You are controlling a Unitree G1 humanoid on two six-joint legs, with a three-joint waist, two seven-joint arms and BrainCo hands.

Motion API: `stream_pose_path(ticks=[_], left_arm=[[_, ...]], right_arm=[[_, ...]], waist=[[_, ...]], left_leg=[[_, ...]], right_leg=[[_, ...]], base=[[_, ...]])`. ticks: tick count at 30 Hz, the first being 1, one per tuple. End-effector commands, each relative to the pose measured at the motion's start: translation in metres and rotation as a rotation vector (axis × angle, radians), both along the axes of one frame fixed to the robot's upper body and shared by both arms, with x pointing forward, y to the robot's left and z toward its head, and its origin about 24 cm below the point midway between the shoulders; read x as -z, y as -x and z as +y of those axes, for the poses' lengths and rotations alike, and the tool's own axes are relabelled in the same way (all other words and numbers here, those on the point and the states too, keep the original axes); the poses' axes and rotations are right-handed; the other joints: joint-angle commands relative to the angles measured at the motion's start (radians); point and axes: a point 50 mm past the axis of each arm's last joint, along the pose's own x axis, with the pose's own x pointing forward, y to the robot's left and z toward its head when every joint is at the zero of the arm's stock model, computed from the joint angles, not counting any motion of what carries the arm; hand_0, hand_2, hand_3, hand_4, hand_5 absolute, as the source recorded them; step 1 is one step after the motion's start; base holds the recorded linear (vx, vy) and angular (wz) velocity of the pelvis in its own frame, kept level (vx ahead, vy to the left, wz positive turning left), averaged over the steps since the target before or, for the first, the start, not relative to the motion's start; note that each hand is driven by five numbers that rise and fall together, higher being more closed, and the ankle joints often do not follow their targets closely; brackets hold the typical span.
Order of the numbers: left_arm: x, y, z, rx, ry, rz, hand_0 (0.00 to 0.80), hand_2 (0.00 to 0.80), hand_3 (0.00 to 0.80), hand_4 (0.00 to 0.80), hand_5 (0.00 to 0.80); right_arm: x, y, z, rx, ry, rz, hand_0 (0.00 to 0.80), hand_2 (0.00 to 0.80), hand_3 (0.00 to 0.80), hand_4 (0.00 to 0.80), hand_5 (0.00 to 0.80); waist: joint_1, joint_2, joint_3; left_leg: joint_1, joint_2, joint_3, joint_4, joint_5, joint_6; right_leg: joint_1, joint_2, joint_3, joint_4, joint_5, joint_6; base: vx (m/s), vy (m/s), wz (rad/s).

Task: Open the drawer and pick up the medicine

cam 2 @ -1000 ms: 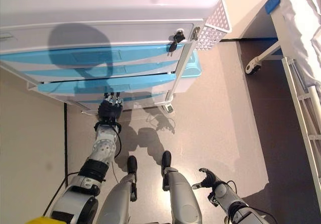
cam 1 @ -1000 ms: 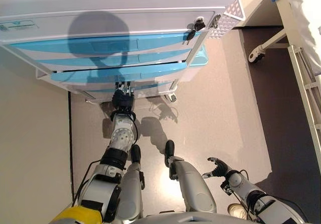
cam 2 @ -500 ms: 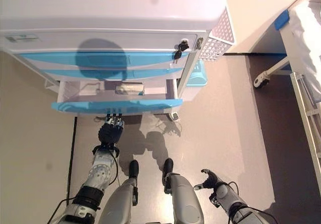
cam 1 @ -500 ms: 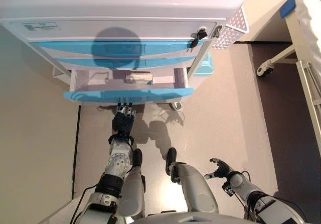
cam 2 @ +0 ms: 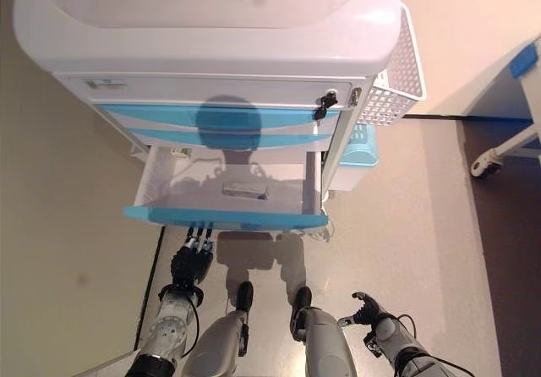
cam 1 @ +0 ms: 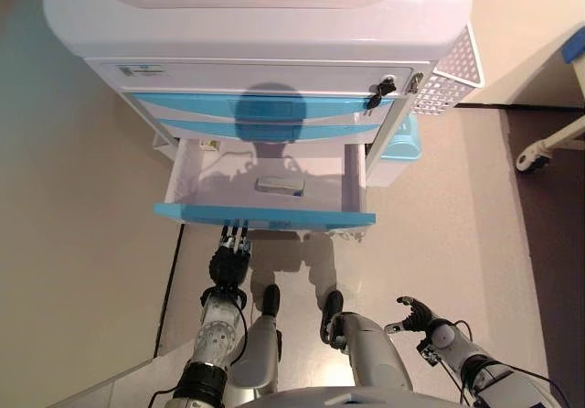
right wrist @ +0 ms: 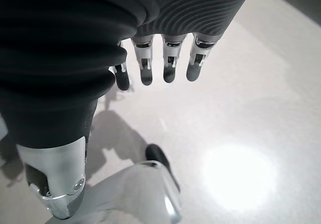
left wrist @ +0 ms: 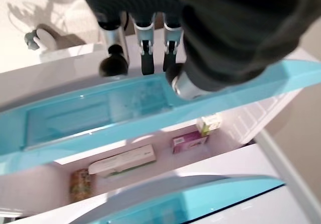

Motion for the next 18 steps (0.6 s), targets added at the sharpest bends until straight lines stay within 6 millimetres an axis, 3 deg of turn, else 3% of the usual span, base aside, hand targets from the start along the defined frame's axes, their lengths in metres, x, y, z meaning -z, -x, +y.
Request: stream_pose_path(ticks=[1,9,18], left_arm=[[-0.087,-0.013,0.061,-0.147,-0.241,-0.492,0.8,0.8,0.8,0.8,0.8],[-0.093,0.005,0.062,-0.102,-0.283,-0.513,0.8,0.8,0.8,0.8,0.8],[-0.09,0.029,0.075,-0.217,-0.29,-0.465,0.8,0.8,0.8,0.8,0.8]], right_arm=[[0.014,0.038,-0.015,0.029,0.06,0.133,0.0,0.0,0.0,0.0,0.0],[0.019,0.052,-0.015,0.04,0.067,0.182,0.0,0.0,0.0,0.0,0.0],[0.023,0.059,-0.011,0.037,0.062,0.209,0.0,0.0,0.0,0.0,0.0]], waist=[[0.054,0.0,-0.143],[0.075,0.023,-0.187],[0.1,0.012,-0.206]], left_leg=[[-0.041,-0.098,0.011,-0.009,0.029,0.063],[0.003,-0.114,-0.024,-0.033,0.031,0.069],[0.061,-0.124,-0.042,-0.035,0.008,0.077]], right_leg=[[0.041,-0.036,0.027,-0.035,0.082,0.102],[0.101,-0.051,-0.017,-0.059,0.071,0.106],[0.176,-0.055,-0.041,-0.083,0.053,0.109]], base=[[0.037,-0.002,0.24],[0.052,-0.001,0.28],[0.072,-0.021,0.1]])
